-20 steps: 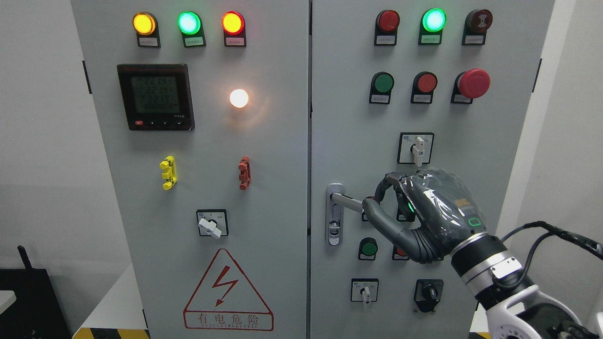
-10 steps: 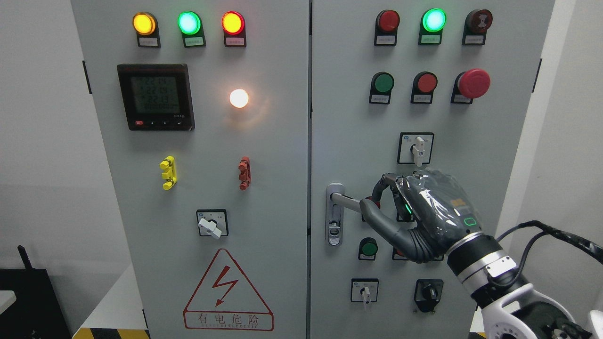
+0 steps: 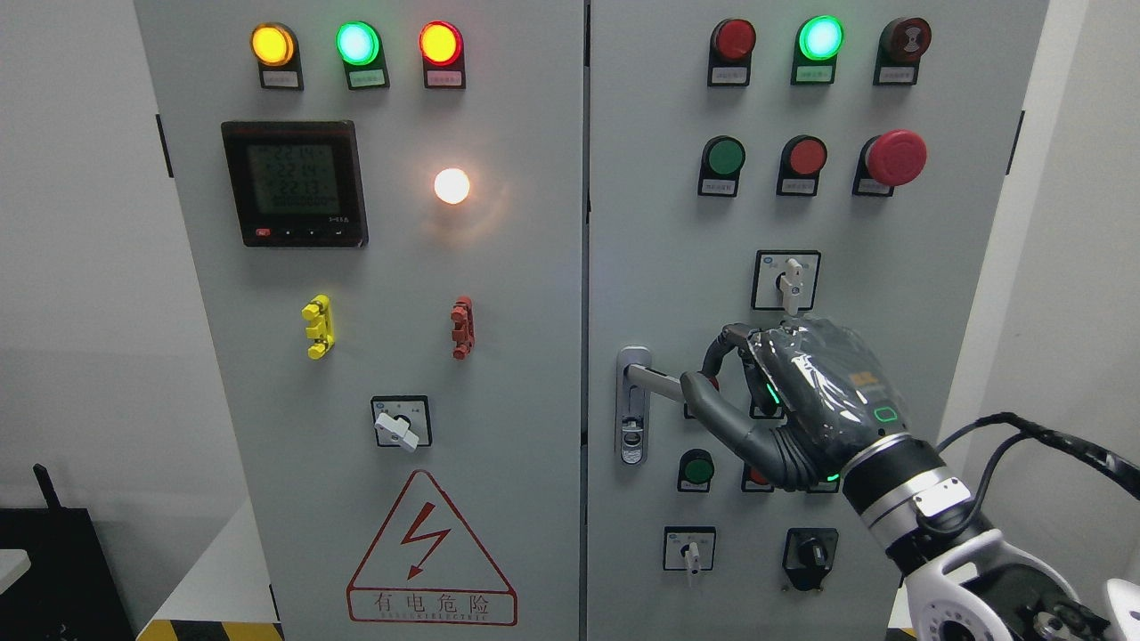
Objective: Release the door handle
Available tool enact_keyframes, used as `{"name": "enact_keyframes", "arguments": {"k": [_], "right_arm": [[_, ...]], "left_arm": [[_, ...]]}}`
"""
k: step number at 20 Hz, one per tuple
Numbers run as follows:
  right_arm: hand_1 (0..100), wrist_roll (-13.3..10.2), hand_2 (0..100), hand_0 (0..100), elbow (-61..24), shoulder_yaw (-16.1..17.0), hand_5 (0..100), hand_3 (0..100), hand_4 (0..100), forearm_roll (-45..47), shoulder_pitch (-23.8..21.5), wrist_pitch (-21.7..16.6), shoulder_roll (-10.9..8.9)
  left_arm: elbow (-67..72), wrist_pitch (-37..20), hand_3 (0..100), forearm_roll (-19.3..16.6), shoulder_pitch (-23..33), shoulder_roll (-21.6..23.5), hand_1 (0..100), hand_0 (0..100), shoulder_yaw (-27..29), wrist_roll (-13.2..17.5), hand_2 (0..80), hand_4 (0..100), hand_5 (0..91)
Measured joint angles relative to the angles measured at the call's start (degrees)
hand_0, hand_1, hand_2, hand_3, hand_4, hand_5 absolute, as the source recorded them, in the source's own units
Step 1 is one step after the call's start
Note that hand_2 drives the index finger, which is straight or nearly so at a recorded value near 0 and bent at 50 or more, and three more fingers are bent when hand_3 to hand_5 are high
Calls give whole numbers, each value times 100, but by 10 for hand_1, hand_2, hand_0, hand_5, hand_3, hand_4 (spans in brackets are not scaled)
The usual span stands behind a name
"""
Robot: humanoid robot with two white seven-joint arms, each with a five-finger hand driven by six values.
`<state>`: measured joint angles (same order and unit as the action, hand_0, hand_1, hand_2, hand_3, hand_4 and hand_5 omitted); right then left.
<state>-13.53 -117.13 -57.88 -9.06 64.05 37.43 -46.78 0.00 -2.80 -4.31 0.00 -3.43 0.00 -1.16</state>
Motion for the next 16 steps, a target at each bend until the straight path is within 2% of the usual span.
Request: {"name": "enact_keyframes", "arguments": {"k": [16], "right_arm": [[0, 6, 469, 452, 231, -40, 1000, 1000, 1000, 1, 115, -1, 266]], "left_arm": [[0, 0, 0, 0, 0, 0, 389, 120, 0, -19, 0, 0, 0]]}}
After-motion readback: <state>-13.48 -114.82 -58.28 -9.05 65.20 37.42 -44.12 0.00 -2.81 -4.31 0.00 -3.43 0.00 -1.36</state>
